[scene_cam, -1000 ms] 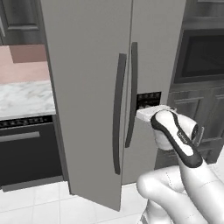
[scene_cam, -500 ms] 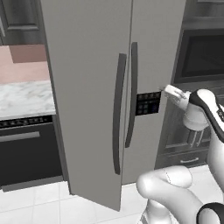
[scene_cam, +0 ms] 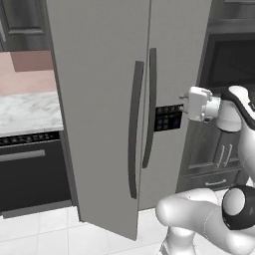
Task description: Take the cupcake and donut from the fridge and place them on the empty tray on the dining counter.
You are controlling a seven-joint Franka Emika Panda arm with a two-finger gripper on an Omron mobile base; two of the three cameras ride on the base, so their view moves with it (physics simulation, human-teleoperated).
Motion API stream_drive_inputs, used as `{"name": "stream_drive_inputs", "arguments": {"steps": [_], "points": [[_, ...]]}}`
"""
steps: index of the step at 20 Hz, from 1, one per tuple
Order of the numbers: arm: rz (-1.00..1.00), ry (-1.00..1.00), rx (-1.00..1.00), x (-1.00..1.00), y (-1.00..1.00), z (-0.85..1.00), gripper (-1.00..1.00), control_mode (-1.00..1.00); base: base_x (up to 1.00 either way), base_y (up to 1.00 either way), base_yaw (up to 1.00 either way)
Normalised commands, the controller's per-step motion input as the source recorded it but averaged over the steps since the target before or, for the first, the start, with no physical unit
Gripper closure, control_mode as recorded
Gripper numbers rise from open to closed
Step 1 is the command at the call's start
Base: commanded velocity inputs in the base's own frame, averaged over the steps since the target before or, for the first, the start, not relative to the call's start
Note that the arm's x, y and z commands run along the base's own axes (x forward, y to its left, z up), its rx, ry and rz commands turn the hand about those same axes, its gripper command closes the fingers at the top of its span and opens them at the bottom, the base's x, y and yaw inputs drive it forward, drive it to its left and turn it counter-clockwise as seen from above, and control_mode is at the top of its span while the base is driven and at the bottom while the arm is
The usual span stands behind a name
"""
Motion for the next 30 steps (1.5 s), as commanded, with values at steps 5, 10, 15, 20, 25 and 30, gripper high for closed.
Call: {"name": "stream_drive_inputs", "arguments": {"steps": [5, 10, 15, 20, 25, 30], "points": [[0.13, 0.15, 0.02, 0.0, 0.43, -0.13, -1.0, -1.0, 0.0, 0.0, 0.0], [0.1, 0.05, 0.01, 0.15, 0.36, -0.28, -1.0, -1.0, 0.0, 0.0, 0.0], [0.08, 0.0, 0.07, 0.35, 0.12, -0.3, -1.0, -1.0, 0.0, 0.0, 0.0], [0.18, 0.01, 0.17, 0.47, 0.0, -0.21, -1.0, -1.0, 0.0, 0.0, 0.0], [0.09, 0.08, 0.09, 0.43, 0.0, -0.08, -1.0, -1.0, 0.0, 0.0, 0.0], [0.05, 0.08, 0.0, 0.32, 0.07, -0.02, -1.0, -1.0, 0.0, 0.0, 0.0]]}}
